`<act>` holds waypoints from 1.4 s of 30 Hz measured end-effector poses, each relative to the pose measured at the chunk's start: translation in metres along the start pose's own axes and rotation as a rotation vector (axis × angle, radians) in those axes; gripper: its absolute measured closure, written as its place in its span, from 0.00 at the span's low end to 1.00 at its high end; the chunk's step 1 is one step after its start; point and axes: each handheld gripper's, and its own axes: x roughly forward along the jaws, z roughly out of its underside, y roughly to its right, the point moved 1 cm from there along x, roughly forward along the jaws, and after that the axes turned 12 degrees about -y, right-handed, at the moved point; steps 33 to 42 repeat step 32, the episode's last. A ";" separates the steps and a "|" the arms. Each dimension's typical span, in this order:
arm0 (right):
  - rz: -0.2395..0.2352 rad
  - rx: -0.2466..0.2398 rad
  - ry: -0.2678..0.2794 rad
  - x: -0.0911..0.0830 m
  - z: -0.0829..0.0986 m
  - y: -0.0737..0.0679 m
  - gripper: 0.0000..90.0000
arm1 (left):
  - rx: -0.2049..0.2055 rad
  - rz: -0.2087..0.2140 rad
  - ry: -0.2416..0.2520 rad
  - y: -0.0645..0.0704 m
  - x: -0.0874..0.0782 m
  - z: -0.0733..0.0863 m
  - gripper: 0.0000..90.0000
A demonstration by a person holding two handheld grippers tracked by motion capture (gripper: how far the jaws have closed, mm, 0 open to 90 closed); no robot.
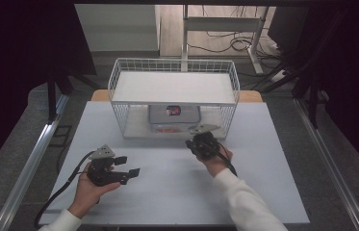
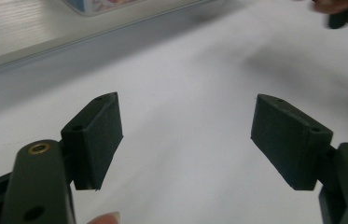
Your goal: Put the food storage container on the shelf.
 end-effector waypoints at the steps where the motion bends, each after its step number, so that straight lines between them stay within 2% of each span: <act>1: -0.012 0.002 0.006 -0.011 0.010 0.001 0.99 | 0.003 -0.006 -0.002 0.001 0.000 0.001 0.27; 5: -0.025 0.025 0.036 -0.046 0.049 0.007 0.99 | 0.001 -0.014 -0.010 0.001 0.001 0.002 0.27; 6: -0.025 0.025 0.036 -0.046 0.049 0.007 0.99 | 0.001 -0.014 -0.010 0.001 0.001 0.002 0.27; 7: -0.026 0.039 0.041 -0.059 0.067 0.012 0.99 | -0.002 -0.016 -0.011 0.002 0.002 0.002 0.27; 10: -0.025 0.052 0.045 -0.076 0.088 0.018 0.99 | 0.002 -0.025 -0.016 0.003 0.003 0.003 0.27; 13: -0.028 0.070 0.050 -0.089 0.104 0.024 0.99 | 0.005 -0.040 -0.022 0.003 0.004 0.003 0.27; 17: -0.020 0.070 0.035 -0.096 0.119 0.028 0.98 | 0.006 -0.040 -0.028 0.004 0.006 0.004 0.27; 19: -0.021 0.069 0.036 -0.096 0.124 0.029 0.93 | 0.010 -0.041 -0.032 0.004 0.007 0.004 0.27; 21: -0.025 0.062 0.041 -0.096 0.126 0.029 0.73 | 0.010 -0.041 -0.031 0.005 0.007 0.004 0.27; 23: -0.026 0.067 0.053 -0.095 0.125 0.029 0.46 | 0.009 -0.042 -0.028 0.005 0.006 0.004 0.27; 24: -0.028 0.073 0.056 -0.095 0.124 0.029 0.37 | 0.009 -0.042 -0.028 0.005 0.006 0.004 0.27; 25: -0.026 0.075 0.059 -0.094 0.123 0.028 0.33 | 0.008 -0.044 -0.024 0.005 0.005 0.004 0.27; 26: -0.019 0.072 0.064 -0.095 0.123 0.027 0.31 | 0.009 -0.046 -0.023 0.004 0.005 0.004 0.27; 29: -0.035 0.059 0.064 -0.096 0.122 0.026 0.25 | 0.006 -0.047 -0.021 0.004 0.005 0.004 0.27; 32: -0.024 0.073 0.062 -0.094 0.123 0.028 0.22 | 0.005 -0.047 -0.018 0.004 0.004 0.004 0.27; 42: -0.024 0.073 0.062 -0.094 0.123 0.028 0.22 | 0.005 -0.047 -0.018 0.004 0.004 0.004 0.27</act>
